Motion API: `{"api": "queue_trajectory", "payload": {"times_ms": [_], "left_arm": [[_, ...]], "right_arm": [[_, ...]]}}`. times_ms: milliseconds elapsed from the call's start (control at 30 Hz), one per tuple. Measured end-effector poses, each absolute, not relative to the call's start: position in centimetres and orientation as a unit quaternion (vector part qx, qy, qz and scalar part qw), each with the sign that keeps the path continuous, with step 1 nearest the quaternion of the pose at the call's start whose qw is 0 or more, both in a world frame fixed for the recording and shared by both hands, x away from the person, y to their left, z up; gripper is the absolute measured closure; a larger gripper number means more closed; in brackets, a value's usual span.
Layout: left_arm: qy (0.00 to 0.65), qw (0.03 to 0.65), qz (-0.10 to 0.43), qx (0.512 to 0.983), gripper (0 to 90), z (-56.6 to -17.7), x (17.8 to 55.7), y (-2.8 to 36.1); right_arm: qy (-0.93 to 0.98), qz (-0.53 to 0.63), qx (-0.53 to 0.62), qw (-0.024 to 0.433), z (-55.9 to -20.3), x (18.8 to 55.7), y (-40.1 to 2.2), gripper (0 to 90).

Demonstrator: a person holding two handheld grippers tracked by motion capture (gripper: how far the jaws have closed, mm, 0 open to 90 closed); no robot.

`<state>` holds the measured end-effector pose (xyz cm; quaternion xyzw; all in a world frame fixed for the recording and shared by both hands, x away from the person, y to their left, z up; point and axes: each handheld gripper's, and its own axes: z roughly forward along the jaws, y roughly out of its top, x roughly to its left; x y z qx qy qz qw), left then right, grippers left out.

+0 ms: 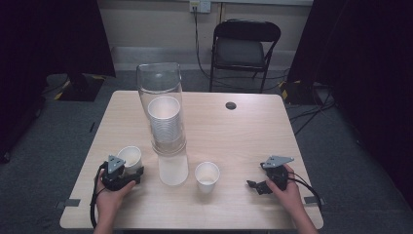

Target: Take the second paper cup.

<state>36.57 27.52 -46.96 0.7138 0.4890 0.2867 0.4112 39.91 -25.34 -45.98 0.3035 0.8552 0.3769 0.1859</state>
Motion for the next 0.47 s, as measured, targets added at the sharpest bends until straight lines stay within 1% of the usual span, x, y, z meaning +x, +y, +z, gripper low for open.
{"api": "queue_trajectory", "payload": {"times_ms": [100, 167, 200, 233, 267, 467], "left_arm": [[0.469, 0.403, 0.279, 0.734, 20.1, -47.1, 35.3, 28.1], [0.460, 0.385, 0.264, 0.755, 16.6, -47.3, 34.6, 28.8], [0.458, 0.376, 0.258, 0.763, 16.6, -47.5, 34.3, 29.2], [0.462, 0.376, 0.245, 0.765, 15.8, -47.6, 34.0, 29.4], [0.448, 0.377, 0.242, 0.774, 14.7, -47.6, 33.7, 29.8], [0.445, 0.379, 0.239, 0.775, 14.6, -47.7, 33.2, 29.9]], "right_arm": [[0.855, 0.376, 0.303, 0.186, -46.0, 39.9, -25.3, 6.1], [0.855, 0.377, 0.303, 0.185, -46.0, 39.9, -25.3, 6.1], [0.855, 0.377, 0.303, 0.185, -46.0, 39.9, -25.3, 6.1], [0.855, 0.377, 0.303, 0.185, -46.0, 39.9, -25.4, 6.1], [0.855, 0.377, 0.303, 0.185, -46.0, 39.9, -25.3, 6.1], [0.855, 0.377, 0.303, 0.185, -46.0, 39.9, -25.3, 6.1]]}}
